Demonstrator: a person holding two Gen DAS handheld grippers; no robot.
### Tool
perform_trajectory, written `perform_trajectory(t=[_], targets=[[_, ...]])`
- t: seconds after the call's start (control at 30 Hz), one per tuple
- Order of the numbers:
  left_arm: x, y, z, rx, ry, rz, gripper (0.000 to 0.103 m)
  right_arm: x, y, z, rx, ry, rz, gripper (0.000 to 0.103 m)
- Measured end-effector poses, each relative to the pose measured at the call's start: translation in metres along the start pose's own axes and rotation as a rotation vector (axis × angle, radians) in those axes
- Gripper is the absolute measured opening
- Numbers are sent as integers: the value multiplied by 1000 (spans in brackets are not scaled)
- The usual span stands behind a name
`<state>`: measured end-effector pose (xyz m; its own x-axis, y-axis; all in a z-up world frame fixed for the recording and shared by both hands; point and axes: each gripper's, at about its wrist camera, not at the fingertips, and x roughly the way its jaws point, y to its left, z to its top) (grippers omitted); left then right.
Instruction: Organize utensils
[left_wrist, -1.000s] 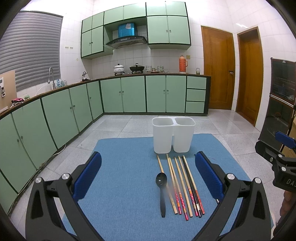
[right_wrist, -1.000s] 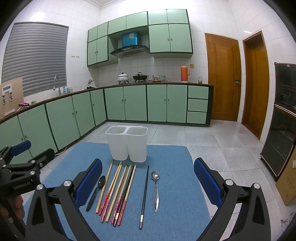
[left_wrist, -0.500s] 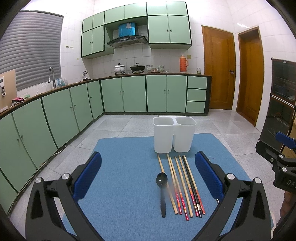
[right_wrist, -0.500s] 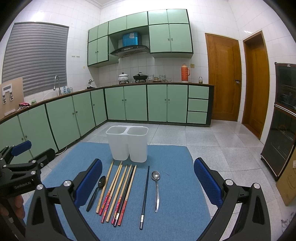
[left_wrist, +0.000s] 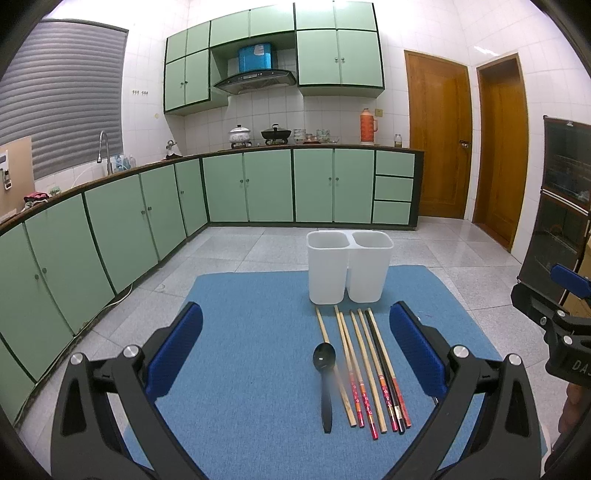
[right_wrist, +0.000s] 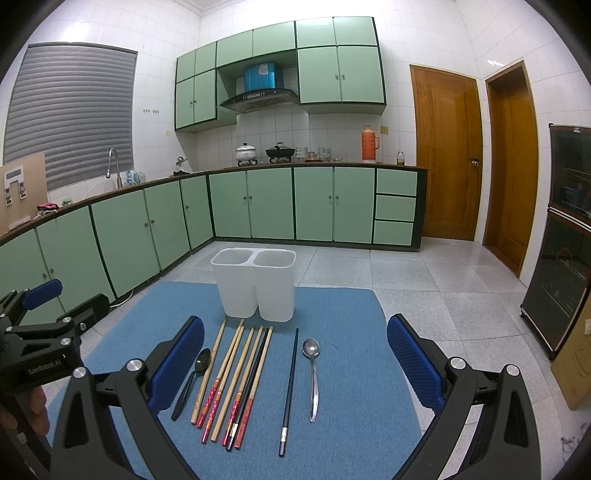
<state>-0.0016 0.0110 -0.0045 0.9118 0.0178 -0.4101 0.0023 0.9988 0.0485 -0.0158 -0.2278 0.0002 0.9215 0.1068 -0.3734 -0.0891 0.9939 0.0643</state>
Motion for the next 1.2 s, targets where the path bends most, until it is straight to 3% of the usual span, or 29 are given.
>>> perform_trajectory(t=[1.2], targets=[[7,3,-4,-3,11,3,98,4,4,-7,0,9,-1,97]])
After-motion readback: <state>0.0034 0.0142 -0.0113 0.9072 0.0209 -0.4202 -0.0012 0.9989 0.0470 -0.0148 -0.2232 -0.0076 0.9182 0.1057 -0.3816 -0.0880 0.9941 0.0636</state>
